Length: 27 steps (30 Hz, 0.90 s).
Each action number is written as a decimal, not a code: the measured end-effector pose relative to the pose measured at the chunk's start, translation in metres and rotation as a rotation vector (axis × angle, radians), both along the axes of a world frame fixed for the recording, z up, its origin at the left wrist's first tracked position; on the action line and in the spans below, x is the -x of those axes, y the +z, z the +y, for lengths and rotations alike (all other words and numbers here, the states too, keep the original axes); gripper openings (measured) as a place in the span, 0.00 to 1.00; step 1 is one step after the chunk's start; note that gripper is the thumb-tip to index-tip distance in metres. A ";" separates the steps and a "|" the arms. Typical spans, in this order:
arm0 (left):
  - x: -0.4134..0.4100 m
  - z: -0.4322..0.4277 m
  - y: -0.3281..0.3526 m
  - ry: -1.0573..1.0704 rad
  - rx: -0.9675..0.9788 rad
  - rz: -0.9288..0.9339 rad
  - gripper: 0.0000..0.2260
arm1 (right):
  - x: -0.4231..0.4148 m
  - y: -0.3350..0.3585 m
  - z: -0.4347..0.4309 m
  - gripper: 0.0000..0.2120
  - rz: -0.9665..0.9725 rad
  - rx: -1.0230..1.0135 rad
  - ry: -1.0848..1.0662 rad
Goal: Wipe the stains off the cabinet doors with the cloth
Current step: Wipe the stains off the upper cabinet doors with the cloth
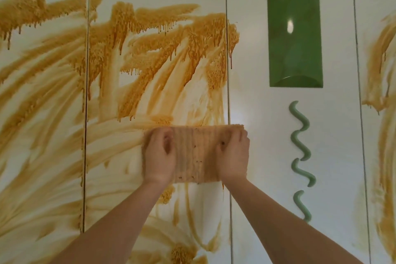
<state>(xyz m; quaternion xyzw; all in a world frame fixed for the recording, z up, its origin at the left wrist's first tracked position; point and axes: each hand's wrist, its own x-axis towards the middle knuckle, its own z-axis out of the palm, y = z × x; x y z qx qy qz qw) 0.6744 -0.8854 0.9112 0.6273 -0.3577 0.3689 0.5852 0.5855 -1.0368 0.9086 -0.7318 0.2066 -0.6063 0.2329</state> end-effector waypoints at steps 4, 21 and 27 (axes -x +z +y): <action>-0.029 -0.003 -0.015 0.406 -0.465 -0.508 0.32 | -0.026 -0.020 0.008 0.28 0.119 0.175 -0.238; -0.061 -0.015 -0.018 0.760 -0.657 -0.666 0.32 | -0.068 -0.036 -0.017 0.34 0.163 0.432 -0.358; -0.068 -0.015 0.033 0.749 -0.600 -0.668 0.32 | -0.071 0.020 -0.017 0.34 0.148 0.446 -0.333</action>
